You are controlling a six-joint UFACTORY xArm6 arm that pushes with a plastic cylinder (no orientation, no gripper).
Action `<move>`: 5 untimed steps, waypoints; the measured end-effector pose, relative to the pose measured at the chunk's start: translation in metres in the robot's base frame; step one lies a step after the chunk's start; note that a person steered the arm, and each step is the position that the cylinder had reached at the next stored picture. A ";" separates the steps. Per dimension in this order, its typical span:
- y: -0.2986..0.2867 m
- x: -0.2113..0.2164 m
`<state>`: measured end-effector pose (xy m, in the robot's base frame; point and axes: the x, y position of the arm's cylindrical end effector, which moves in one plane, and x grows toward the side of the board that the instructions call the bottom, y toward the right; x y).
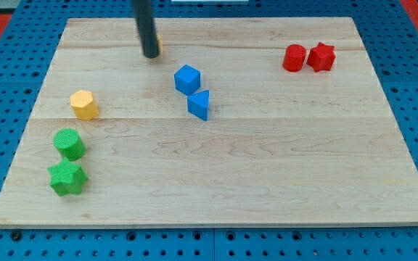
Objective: Move your arm to the top center of the board
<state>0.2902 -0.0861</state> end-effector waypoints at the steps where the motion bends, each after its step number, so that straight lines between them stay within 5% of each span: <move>1: 0.012 0.012; 3: 0.019 0.014; 5: 0.088 -0.081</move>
